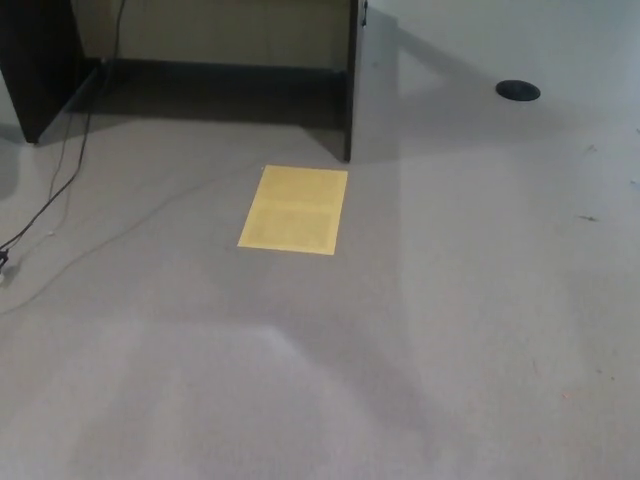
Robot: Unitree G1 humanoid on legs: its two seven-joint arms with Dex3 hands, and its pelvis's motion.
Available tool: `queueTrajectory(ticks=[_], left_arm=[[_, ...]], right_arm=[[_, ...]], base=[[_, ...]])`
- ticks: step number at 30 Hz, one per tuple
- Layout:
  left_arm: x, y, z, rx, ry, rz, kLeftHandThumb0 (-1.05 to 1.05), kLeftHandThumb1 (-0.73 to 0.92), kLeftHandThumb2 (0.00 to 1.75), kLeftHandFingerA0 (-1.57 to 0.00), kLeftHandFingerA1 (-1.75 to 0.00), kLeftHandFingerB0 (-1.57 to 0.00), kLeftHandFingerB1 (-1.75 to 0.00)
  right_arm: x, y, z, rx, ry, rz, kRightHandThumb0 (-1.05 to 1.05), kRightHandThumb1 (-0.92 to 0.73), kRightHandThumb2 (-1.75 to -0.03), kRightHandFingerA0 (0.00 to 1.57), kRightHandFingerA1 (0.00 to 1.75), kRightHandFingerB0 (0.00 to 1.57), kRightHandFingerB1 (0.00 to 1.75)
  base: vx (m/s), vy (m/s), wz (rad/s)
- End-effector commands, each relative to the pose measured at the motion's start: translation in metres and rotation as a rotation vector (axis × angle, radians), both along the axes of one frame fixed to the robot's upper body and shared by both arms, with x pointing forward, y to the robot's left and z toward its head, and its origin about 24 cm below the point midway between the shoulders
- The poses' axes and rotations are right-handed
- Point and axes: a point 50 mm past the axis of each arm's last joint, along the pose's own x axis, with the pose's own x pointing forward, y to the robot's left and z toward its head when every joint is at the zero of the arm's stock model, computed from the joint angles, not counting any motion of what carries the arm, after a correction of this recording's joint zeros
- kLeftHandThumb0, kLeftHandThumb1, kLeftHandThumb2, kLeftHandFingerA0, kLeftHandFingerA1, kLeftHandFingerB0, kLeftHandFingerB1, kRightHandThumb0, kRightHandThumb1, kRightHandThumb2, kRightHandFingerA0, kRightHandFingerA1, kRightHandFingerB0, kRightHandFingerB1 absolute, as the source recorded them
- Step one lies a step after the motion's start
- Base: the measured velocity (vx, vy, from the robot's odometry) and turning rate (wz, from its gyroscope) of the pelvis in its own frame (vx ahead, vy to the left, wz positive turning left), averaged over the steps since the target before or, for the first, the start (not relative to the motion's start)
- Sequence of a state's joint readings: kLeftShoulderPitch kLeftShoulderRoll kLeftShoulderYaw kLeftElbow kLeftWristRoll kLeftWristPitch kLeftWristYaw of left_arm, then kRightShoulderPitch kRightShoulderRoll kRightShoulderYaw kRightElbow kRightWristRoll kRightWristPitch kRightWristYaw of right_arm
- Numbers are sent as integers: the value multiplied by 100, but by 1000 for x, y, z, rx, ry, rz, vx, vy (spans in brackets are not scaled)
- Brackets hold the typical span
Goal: A person is holding a toilet paper roll and the robot extends its left hand to grab the roll by inserting its thumb into the gap in the middle and brings its hand down by its side. Then it extends its arm again to hand the toilet paper roll back to the person.
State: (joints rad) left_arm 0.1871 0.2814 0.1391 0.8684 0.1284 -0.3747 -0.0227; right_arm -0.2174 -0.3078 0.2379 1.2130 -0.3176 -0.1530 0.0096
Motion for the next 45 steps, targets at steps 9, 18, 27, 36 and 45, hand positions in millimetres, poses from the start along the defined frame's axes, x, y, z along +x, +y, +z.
queueTrajectory(ticks=[9,18,27,36,45], left_arm=[[54,-16,74,5,-454,-143,-19,32,86,-9,-51,-7,-50],[105,-57,181,8,-832,-407,-40,45,54,-21,-35,-16,-27],[128,-122,269,9,-1113,-684,-24,24,82,-7,-51,-6,-50],[126,-177,304,-2,-1206,-864,-26,28,83,0,-48,0,-48],[123,-226,317,-126,-1253,-985,-49,37,60,-17,-36,-11,-32]], right_arm=[[6,-8,7,-32,-19,65,-39,-68,-60,64,51,44,38],[6,-8,8,-41,-40,82,-44,-54,-86,60,67,39,53],[7,-7,8,-42,-35,87,-44,-54,-86,62,66,39,52],[8,-8,9,-42,-31,93,-45,-55,-86,60,64,39,52],[8,-7,8,-51,-27,102,-39,-68,-60,69,57,46,39]], base=[[0,0,0],[0,0,0],[0,0,0],[0,0,0],[0,0,0]])
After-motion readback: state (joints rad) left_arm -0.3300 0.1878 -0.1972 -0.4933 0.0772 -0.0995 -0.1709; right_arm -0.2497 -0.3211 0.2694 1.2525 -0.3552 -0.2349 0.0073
